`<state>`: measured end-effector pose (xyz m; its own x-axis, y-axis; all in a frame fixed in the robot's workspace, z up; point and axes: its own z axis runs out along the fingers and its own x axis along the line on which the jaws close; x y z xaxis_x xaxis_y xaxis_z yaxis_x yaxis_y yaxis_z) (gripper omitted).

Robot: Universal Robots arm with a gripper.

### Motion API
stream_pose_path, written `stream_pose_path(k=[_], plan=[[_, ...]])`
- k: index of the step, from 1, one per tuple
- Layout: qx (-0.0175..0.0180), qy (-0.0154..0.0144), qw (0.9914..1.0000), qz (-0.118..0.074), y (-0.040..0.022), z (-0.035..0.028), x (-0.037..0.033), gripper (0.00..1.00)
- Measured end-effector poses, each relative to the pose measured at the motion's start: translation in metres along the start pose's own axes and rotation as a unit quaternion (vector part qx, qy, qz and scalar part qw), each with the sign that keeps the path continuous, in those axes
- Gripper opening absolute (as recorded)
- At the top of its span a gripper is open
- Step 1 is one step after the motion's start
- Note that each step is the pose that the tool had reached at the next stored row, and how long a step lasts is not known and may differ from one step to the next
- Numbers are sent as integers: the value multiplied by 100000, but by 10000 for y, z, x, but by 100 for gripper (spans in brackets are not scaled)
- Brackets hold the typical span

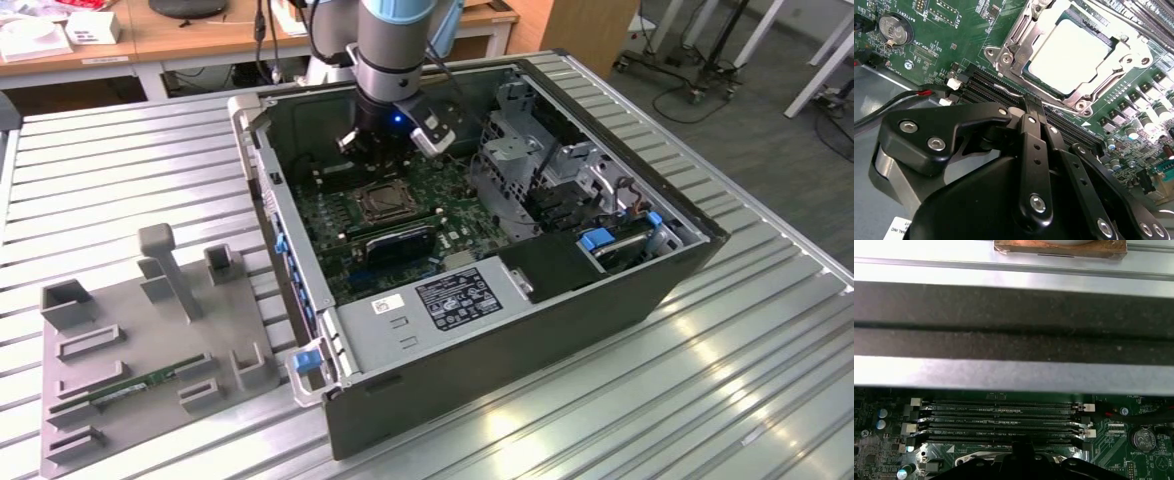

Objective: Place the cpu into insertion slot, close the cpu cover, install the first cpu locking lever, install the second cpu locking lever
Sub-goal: 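Install the first cpu locking lever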

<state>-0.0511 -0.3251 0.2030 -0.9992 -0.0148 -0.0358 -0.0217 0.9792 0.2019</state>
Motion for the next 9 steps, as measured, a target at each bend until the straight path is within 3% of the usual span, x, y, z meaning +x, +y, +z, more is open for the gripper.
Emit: stream_pose_path(k=[9], plan=[[-9, 2, 100000, 1, -8, 31, -5, 11]])
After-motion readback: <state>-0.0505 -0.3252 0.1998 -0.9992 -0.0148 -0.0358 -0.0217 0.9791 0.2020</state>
